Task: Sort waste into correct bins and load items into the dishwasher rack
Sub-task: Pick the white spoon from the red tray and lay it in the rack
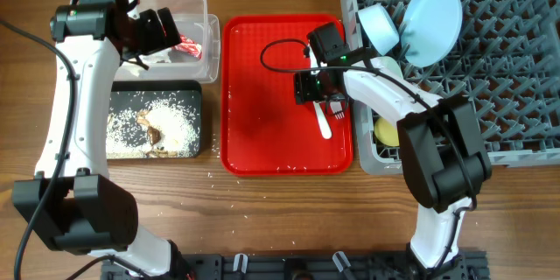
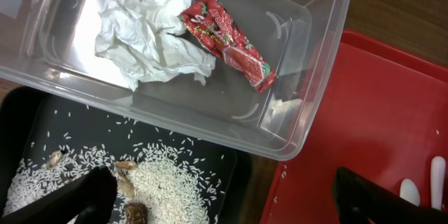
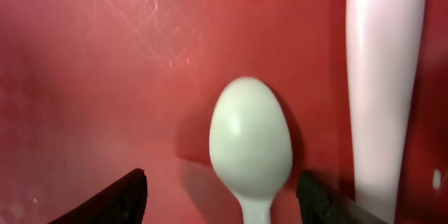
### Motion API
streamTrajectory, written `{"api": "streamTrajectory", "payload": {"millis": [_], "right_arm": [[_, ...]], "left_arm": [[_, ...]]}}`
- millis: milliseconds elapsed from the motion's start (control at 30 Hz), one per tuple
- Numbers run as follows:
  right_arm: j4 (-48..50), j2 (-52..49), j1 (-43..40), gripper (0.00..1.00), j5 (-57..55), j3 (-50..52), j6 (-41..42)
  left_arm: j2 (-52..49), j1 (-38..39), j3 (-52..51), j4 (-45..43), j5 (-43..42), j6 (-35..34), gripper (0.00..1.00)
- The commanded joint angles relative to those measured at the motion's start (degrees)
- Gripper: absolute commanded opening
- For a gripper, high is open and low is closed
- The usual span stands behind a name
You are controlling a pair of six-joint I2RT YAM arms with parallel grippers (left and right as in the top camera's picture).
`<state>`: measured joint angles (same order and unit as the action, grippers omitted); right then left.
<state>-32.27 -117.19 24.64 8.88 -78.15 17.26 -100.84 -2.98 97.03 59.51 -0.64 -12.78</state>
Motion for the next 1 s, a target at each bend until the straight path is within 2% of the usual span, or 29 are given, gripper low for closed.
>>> {"api": "streamTrajectory", "payload": {"millis": [0,167,400,567,600,733,900,967], "right_arm": [[1.9,-3.1,-0.1,0.66,-1.7,0.3,-0.7],[3.6,-4.9,-0.1,0.58,-1.7,0.3,-0.7],[2.1,-6.0,-0.3,0.24,-2.1,0.3,-0.6],[0.9,-6.0,-0.3,0.12,-2.1,0.2,-0.7],[0.6,-6.0,-0.3,0.06,-2.1,0.2,-0.7],[-3.4,-3.3,-0.3,0.04,-1.2,-1.1,-0.8],[-13.7,11.0,-0.3,0.04,0.0,-9.8,-3.8],[-16.7,18.7,-0.6,0.04,-2.6,-13.0,-3.6]], "left_arm": [[1.1,0.1,1.2,-0.2,0.7,0.1,1.00],[1.1,0.1,1.2,-0.2,0.7,0.1,1.00],[1.1,0.1,1.2,-0.2,0.7,0.1,1.00],[1.1,0.1,1.2,-0.2,0.7,0.1,1.00],[1.1,0.1,1.2,-0.2,0.7,0.1,1.00],[1.1,0.1,1.2,-0.2,0.7,0.1,1.00],[1.1,0.1,1.2,-0.2,0.7,0.1,1.00],[1.1,0.1,1.2,-0.2,0.7,0.1,1.00]]}}
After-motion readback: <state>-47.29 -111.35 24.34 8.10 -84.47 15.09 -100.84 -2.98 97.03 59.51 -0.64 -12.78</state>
